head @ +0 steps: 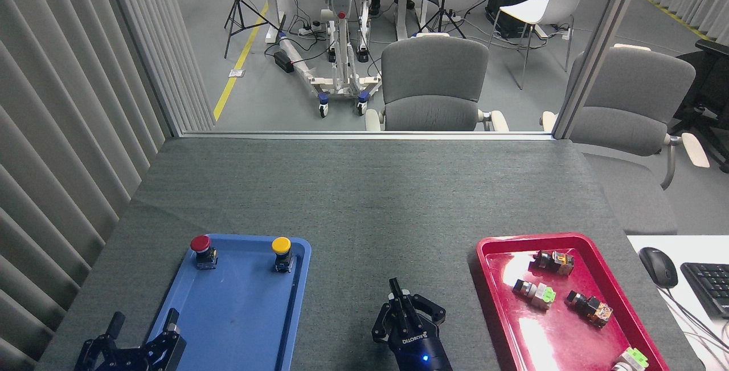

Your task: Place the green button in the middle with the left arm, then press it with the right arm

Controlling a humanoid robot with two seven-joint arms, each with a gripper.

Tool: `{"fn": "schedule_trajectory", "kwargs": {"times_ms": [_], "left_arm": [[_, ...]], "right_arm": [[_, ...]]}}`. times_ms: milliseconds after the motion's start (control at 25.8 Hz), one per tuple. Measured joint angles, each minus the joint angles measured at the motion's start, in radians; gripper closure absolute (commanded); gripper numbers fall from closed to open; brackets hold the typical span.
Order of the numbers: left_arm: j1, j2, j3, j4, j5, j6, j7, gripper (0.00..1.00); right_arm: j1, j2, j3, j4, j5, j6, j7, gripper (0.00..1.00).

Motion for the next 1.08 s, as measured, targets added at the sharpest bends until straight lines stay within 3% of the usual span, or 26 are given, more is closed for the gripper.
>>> {"fn": "schedule_trajectory", "kwargs": {"times_ms": [542, 735, 813, 852, 968, 1084], "left_arm": [[-0.001, -0.013, 0.001, 0.002, 0.0, 0.0, 0.0, 0.0], [-0.001, -0.016, 0.002, 0.0, -0.001, 0.0, -0.002, 0.0], [-0.001, -0.016, 0.002, -0.002, -0.002, -0.001, -0.002, 0.0], [-0.001, -0.015, 0.002, -0.004, -0.004, -0.004, -0.002, 0.0], [0.001, -0.01, 0.002, -0.025, -0.011, -0.011, -0.002, 0.0], [0.003, -0.005, 0.005, -0.038, -0.014, -0.014, -0.002, 0.0]], "right_arm": [[0.016, 0.005, -0.004, 0.043, -0.002, 0.0, 0.038, 0.88], [0.019, 0.008, -0.009, 0.043, -0.004, 0.005, 0.011, 0.83], [0.021, 0.011, -0.02, 0.012, -0.005, 0.036, -0.034, 0.74], [0.02, 0.012, -0.026, -0.009, -0.005, 0.052, -0.079, 0.63], [0.023, 0.019, -0.05, -0.052, -0.004, 0.079, -0.171, 0.08], [0.031, 0.03, -0.089, -0.067, -0.004, 0.09, -0.212, 0.02]]}}
